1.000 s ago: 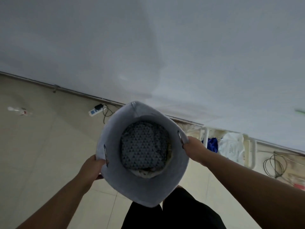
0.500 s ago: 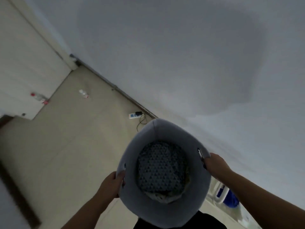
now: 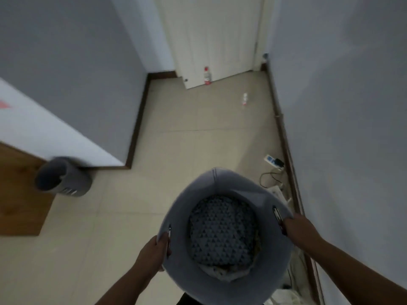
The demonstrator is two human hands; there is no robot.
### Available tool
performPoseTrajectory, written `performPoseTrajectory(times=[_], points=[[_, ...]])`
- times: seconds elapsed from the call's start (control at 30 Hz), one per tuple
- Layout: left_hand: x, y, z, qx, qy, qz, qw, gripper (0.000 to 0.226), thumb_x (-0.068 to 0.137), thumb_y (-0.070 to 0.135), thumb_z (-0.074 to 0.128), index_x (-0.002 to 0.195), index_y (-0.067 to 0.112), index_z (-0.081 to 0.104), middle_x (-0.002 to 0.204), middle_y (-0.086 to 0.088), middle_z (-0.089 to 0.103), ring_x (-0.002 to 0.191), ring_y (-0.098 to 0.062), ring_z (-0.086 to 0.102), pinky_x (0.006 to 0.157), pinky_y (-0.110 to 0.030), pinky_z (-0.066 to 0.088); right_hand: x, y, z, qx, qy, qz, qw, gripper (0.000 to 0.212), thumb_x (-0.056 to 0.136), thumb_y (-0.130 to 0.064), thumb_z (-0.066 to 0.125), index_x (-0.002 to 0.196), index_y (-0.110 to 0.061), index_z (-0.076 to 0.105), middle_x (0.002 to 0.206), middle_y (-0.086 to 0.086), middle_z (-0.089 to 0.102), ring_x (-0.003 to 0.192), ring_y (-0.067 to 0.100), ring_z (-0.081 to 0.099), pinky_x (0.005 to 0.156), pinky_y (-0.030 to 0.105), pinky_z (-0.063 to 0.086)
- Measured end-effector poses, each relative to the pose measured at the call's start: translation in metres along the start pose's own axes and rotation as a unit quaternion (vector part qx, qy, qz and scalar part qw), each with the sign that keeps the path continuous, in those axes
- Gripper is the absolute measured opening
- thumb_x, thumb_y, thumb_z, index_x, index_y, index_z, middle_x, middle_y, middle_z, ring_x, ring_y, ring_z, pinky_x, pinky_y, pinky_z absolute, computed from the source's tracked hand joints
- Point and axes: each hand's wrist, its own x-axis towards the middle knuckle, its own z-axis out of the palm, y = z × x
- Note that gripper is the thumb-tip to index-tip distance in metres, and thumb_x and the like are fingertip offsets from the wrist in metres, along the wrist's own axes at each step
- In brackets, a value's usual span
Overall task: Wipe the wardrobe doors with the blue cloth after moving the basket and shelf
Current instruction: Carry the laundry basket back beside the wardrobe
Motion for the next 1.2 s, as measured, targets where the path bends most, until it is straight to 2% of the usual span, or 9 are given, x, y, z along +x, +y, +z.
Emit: performPoseTrajectory(times=[0.17,0.3,0.43,0.53,0.63,0.73,0.8,0.97,1.2], points=[[-0.021,-0.097,-0.045,-0.11,0.055,-0.06,0.991,0.043,0.107,0.052,0.044,0.094,0.019,0.069,0.08,-0.004,0.077,0.071,-0.023,0.072,0.06,-0.035,0.062,0.011,-0.093,0.027,0.031,-0.021,-0.003,0.999,0.027,0.095,-0.023,0.049,0.074,-0.012,0.063,0.066,0.0,0.064,0.059,0.017,0.061,0.054,0.027,0.045],[-0.037,-0.181,-0.074,-0.193,0.089,-0.107,0.971,0.039,0.107,0.048,0.045,0.09,0.021,0.067,0.071,0.001,0.073,0.064,-0.02,0.068,0.063,-0.036,0.061,0.003,-0.173,0.063,-0.046,-0.063,-0.054,0.995,0.025,0.095,-0.02,0.049,0.071,-0.02,0.056,0.088,0.004,0.066,0.085,0.021,0.067,0.069,0.027,0.046],[-0.059,-0.255,-0.099,-0.283,0.117,-0.13,0.943,0.049,0.105,0.054,0.047,0.099,0.012,0.072,0.073,-0.003,0.074,0.068,-0.023,0.068,0.064,-0.037,0.059,-0.022,-0.253,0.096,-0.017,-0.064,-0.086,0.994,0.02,0.075,-0.028,0.047,0.067,-0.015,0.059,0.062,0.004,0.06,0.056,0.021,0.057,0.056,0.028,0.045],[-0.078,-0.292,-0.117,-0.339,0.142,-0.142,0.919,0.054,0.103,0.059,0.047,0.1,0.013,0.073,0.075,-0.005,0.074,0.07,-0.023,0.068,0.063,-0.035,0.058,-0.045,-0.311,0.121,-0.029,-0.075,-0.131,0.988,0.027,0.059,-0.03,0.046,0.059,-0.009,0.063,0.055,0.012,0.064,0.052,0.029,0.061,0.052,0.028,0.045],[-0.097,-0.316,-0.134,-0.381,0.163,-0.159,0.896,0.061,0.1,0.066,0.043,0.1,0.015,0.076,0.076,-0.002,0.076,0.071,-0.02,0.07,0.06,-0.029,0.058,-0.059,-0.359,0.147,-0.059,-0.091,-0.162,0.981,0.027,0.067,-0.029,0.054,0.063,-0.007,0.067,0.051,0.006,0.066,0.052,0.027,0.062,0.054,0.031,0.049],[-0.11,-0.336,-0.152,-0.411,0.204,-0.171,0.872,0.069,0.098,0.073,0.037,0.1,0.016,0.077,0.088,-0.008,0.079,0.085,-0.026,0.074,0.073,-0.034,0.055,-0.068,-0.402,0.173,-0.092,-0.113,-0.176,0.974,0.022,0.079,-0.021,0.06,0.061,-0.01,0.066,0.047,0.002,0.065,0.045,0.023,0.058,0.046,0.03,0.048],[-0.112,-0.347,-0.168,-0.437,0.231,-0.182,0.85,0.073,0.097,0.075,0.035,0.099,0.014,0.076,0.092,-0.013,0.078,0.088,-0.029,0.073,0.079,-0.038,0.054,-0.073,-0.434,0.192,-0.109,-0.129,-0.193,0.967,0.021,0.078,-0.02,0.06,0.059,-0.012,0.065,0.047,0.001,0.064,0.043,0.022,0.056,0.042,0.027,0.046],[-0.106,-0.376,-0.204,-0.488,0.272,-0.234,0.796,0.079,0.095,0.079,0.031,0.099,0.013,0.074,0.085,-0.01,0.073,0.078,-0.025,0.066,0.071,-0.037,0.05,-0.081,-0.52,0.239,-0.157,-0.174,-0.242,0.942,0.023,0.081,-0.019,0.059,0.058,-0.013,0.063,0.046,-0.001,0.061,0.044,0.021,0.053,0.044,0.026,0.043],[-0.089,-0.391,-0.272,-0.504,0.324,-0.299,0.742,0.08,0.097,0.076,0.033,0.096,0.011,0.079,0.094,-0.015,0.081,0.096,-0.035,0.075,0.091,-0.05,0.059,-0.073,-0.654,0.284,-0.195,-0.209,-0.3,0.91,0.027,0.077,-0.028,0.056,0.052,-0.018,0.057,0.046,-0.003,0.059,0.047,0.021,0.052,0.055,0.028,0.04]])
